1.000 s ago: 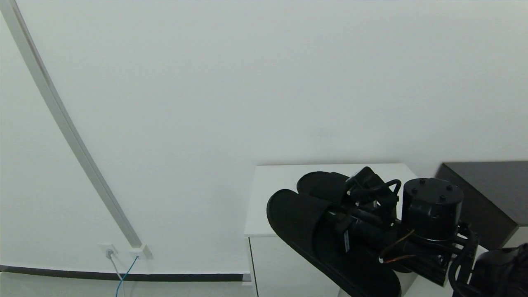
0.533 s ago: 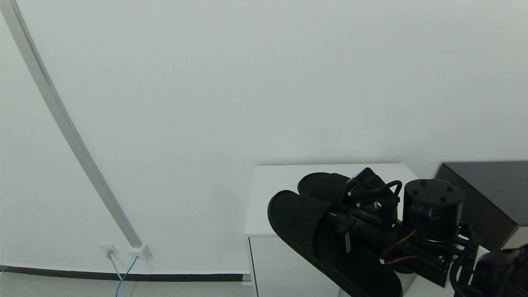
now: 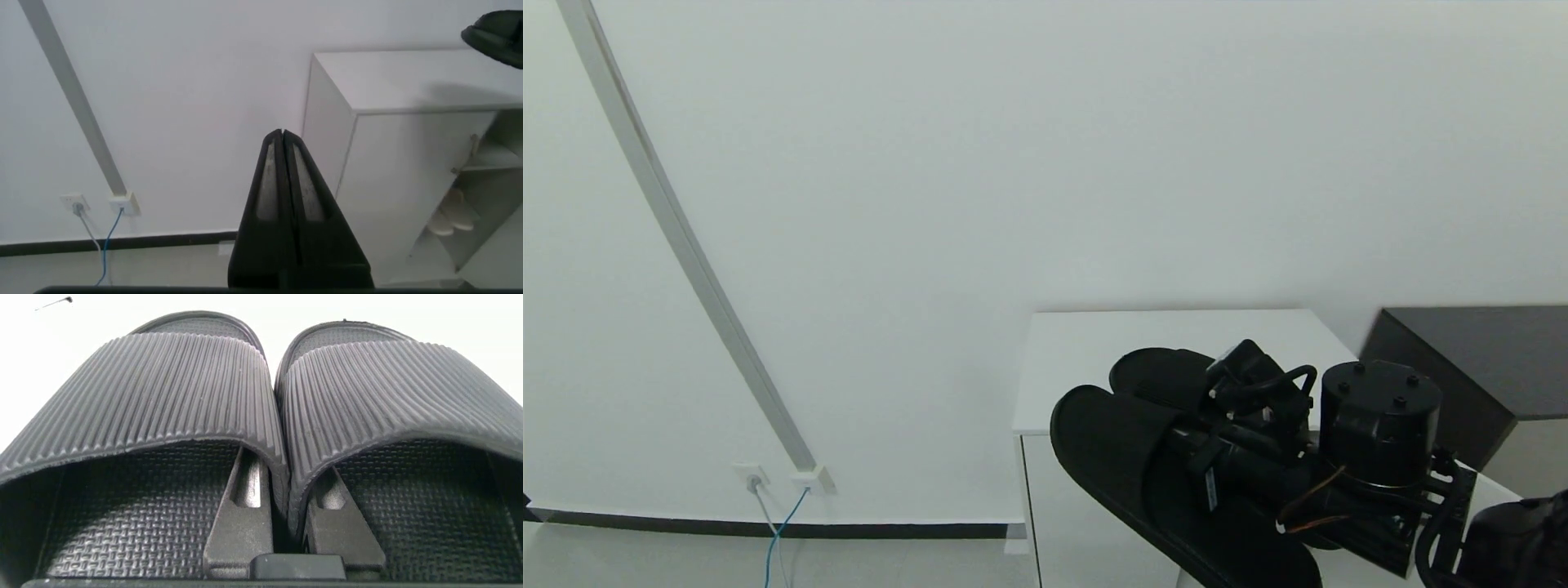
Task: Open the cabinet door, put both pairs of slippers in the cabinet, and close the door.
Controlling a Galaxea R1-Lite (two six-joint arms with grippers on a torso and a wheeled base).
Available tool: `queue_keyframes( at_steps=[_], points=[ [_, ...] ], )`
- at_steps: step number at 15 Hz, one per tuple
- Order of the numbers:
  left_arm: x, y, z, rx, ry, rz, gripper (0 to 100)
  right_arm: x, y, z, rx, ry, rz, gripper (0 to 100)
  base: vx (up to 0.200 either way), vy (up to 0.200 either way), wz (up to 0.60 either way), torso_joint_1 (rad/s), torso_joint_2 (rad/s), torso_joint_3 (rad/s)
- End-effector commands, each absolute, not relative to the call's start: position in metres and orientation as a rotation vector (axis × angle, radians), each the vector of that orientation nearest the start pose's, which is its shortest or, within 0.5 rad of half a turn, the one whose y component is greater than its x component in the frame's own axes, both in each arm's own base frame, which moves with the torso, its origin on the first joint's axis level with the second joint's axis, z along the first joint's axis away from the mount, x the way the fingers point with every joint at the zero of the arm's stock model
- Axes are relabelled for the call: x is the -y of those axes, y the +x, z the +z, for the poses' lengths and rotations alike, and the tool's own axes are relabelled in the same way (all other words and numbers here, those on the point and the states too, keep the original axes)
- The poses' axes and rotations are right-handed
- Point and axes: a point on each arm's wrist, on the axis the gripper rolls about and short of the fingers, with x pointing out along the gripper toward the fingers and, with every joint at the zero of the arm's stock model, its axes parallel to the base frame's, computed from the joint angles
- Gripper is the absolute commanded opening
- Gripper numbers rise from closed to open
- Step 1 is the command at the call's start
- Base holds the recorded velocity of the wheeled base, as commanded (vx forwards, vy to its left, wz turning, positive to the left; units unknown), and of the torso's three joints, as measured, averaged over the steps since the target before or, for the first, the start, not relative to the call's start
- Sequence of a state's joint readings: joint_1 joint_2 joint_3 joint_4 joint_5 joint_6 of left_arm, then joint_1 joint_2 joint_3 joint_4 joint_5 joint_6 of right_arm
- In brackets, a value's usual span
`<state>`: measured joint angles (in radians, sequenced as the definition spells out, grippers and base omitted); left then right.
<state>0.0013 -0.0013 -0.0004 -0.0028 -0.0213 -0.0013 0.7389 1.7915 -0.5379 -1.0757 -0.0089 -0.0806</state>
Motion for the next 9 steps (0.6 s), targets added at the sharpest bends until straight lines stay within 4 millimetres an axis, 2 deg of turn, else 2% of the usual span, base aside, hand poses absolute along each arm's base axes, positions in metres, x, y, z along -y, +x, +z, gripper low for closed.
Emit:
queue_keyframes(
  at_steps=[1,2,9],
  points=[
    [0.0005,-0.0228,0.0758,0.003,-0.001,-0.02,0,-0.1963,0.2156,0.1296,-0.15,-0.148,0.735,0,-0.2,0.0,0.0,-0.002,0.0,0.007],
    [0.0005,-0.0228,0.0758,0.003,-0.002,-0.018,0,-0.1957,0.2149,0.129,-0.153,-0.149,0.734,0,-0.2,0.0,0.0,0.007,0.0,0.002],
    [0.0005,-0.0228,0.0758,0.003,-0.001,-0.02,0,-0.1901,0.2088,0.1315,-0.149,-0.146,0.735,0,0.0,0.0,0.0,0.0,0.0,0.0]
  ],
)
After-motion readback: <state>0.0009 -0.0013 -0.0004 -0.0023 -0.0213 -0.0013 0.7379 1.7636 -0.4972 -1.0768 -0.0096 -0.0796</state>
